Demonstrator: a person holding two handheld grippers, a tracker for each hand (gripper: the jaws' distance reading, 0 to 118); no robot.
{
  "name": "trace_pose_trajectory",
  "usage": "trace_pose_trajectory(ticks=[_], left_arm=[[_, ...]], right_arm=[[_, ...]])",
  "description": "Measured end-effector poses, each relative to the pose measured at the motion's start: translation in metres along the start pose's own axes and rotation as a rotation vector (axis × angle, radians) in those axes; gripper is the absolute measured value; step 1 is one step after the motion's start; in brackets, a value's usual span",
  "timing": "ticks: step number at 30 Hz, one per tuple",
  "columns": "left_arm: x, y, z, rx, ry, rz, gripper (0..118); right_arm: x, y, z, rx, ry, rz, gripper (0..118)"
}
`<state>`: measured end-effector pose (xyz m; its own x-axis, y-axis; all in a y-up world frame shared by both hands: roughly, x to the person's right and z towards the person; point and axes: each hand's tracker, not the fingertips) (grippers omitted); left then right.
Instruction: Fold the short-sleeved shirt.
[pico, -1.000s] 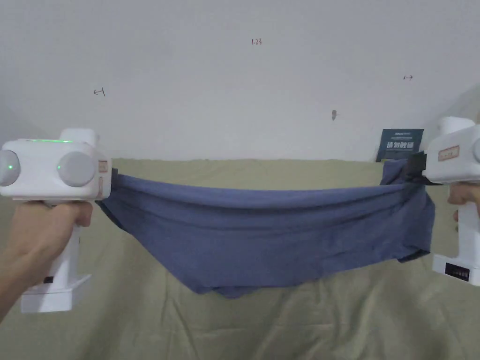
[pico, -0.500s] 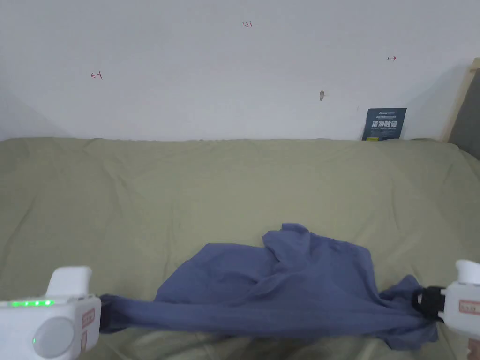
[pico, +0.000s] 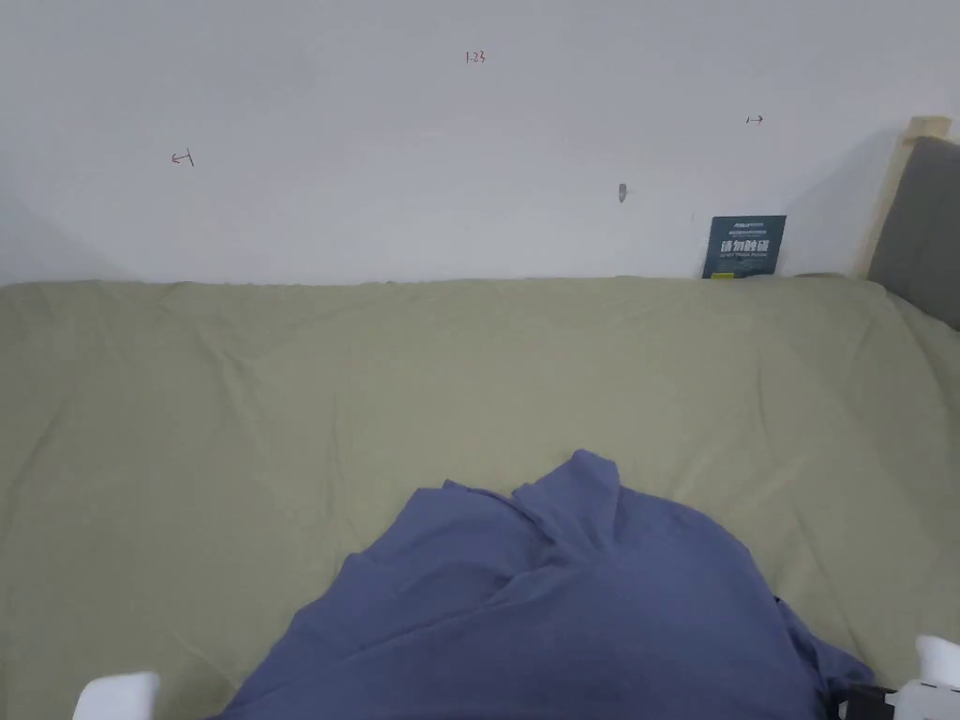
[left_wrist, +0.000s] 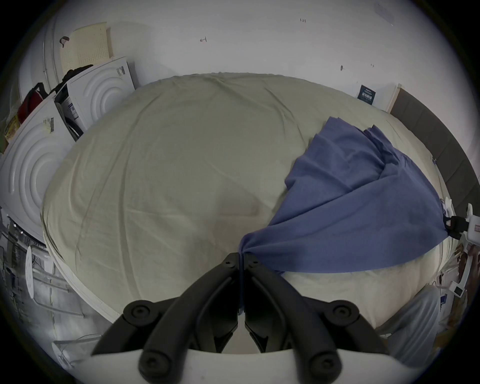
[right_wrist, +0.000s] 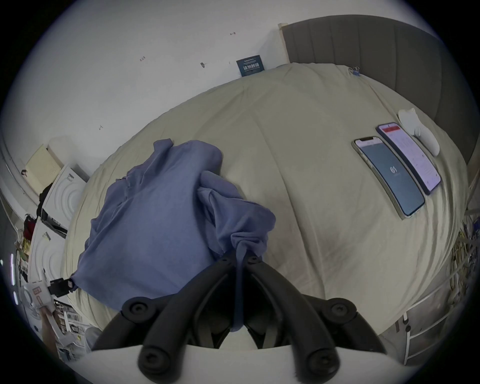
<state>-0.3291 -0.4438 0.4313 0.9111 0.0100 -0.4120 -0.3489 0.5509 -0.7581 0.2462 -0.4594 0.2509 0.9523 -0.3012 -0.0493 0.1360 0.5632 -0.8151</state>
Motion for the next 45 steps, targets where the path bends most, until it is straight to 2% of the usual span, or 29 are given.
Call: trace_pose_trajectory(ticks=[2, 3, 4, 5, 6, 7, 8, 11, 12, 13, 14, 15, 16, 17, 18, 20, 21, 25, 28, 31, 32, 33, 34, 35, 36, 38, 42, 43, 45], left_arm=[[0.001, -0.001, -0.001, 0.001, -0.002, 0.000, 0], [0.000, -0.001, 0.000, 0.012, -0.014, 0.004, 1], [-0.002, -0.001, 0.002, 0.027, -0.037, 0.012, 14], [-0.005, -0.001, 0.003, 0.032, -0.025, 0.018, 69], [-0.007, 0.000, 0.003, 0.024, -0.027, 0.029, 113], [-0.010, -0.001, 0.004, 0.002, -0.039, 0.055, 118], [-0.014, -0.002, 0.020, 0.077, -0.049, 0.098, 114], [-0.013, 0.002, 0.045, 0.062, -0.047, 0.096, 114], [-0.014, 0.001, 0.058, 0.081, -0.052, 0.094, 114], [-0.014, -0.001, 0.053, 0.087, -0.056, 0.088, 113], [-0.013, -0.003, 0.058, 0.096, -0.056, 0.081, 109], [-0.013, -0.008, 0.065, 0.110, -0.060, 0.076, 101], [-0.013, -0.012, 0.070, 0.116, -0.080, 0.077, 76], [-0.013, -0.016, 0.073, 0.116, -0.096, 0.067, 6], [-0.011, -0.021, 0.075, 0.113, -0.101, 0.058, 0], [-0.007, -0.027, 0.075, 0.159, -0.076, 0.038, 0], [-0.011, -0.029, 0.071, 0.113, -0.058, 0.026, 0], [-0.024, -0.040, 0.064, 0.070, -0.109, 0.109, 0], [-0.033, -0.041, 0.063, 0.088, -0.044, 0.057, 0], [-0.037, -0.037, 0.060, 0.085, -0.054, 0.051, 0], [-0.039, -0.032, 0.059, 0.089, -0.071, 0.055, 7], [-0.037, -0.028, 0.057, 0.086, -0.078, 0.066, 38], [-0.035, -0.022, 0.052, 0.081, -0.084, 0.057, 88], [-0.031, -0.018, 0.042, 0.042, -0.083, 0.055, 118], [-0.029, -0.012, 0.045, 0.119, -0.045, 0.055, 116], [-0.017, -0.007, 0.022, 0.015, -0.025, -0.002, 116], [-0.008, 0.002, -0.009, -0.003, -0.020, -0.043, 112], [-0.005, 0.004, -0.014, -0.012, -0.018, -0.044, 107], [-0.003, 0.007, -0.024, -0.030, -0.021, -0.065, 82]], right_arm=[[-0.001, 0.001, 0.003, -0.003, 0.004, -0.008, 9], [-0.002, 0.002, 0.006, 0.000, -0.018, -0.015, 28], [-0.001, 0.003, 0.009, 0.003, -0.075, -0.021, 62], [0.003, 0.004, 0.012, 0.003, -0.062, -0.027, 103], [0.007, 0.002, 0.017, 0.013, -0.044, -0.045, 118], [0.007, 0.001, 0.025, 0.038, -0.046, -0.062, 118], [0.005, 0.004, 0.030, 0.038, -0.034, -0.072, 118], [-0.003, 0.001, 0.047, 0.049, -0.025, -0.073, 118], [-0.011, 0.001, 0.054, 0.044, -0.010, -0.052, 117], [-0.016, -0.001, 0.059, 0.055, -0.005, -0.033, 110], [-0.023, -0.006, 0.067, 0.094, 0.014, 0.001, 87], [-0.032, -0.011, 0.073, 0.108, -0.009, 0.045, 56], [-0.041, -0.015, 0.077, 0.107, -0.040, 0.089, 18], [-0.051, -0.019, 0.080, 0.097, -0.058, 0.141, 0], [-0.059, -0.028, 0.082, 0.135, -0.036, 0.177, 0], [-0.074, -0.034, 0.085, 0.094, -0.031, 0.239, 0], [-0.081, -0.037, 0.087, 0.099, -0.024, 0.256, 0], [-0.097, -0.044, 0.093, 0.103, -0.006, 0.263, 0], [-0.103, -0.047, 0.095, 0.088, 0.027, 0.269, 0], [-0.111, -0.050, 0.097, 0.097, 0.026, 0.289, 0], [-0.114, -0.051, 0.097, 0.099, 0.027, 0.301, 0], [-0.116, -0.052, 0.097, 0.098, 0.029, 0.311, 0], [-0.117, -0.052, 0.096, 0.096, 0.032, 0.320, 0], [-0.119, -0.053, 0.095, 0.094, 0.032, 0.328, 0], [-0.121, -0.054, 0.094, 0.091, 0.033, 0.332, 0], [-0.124, -0.055, 0.092, 0.086, 0.036, 0.332, 0], [-0.125, -0.057, 0.087, 0.067, 0.038, 0.340, 0], [-0.125, -0.058, 0.086, 0.064, 0.036, 0.343, 0], [-0.124, -0.059, 0.085, 0.056, 0.030, 0.345, 0]])
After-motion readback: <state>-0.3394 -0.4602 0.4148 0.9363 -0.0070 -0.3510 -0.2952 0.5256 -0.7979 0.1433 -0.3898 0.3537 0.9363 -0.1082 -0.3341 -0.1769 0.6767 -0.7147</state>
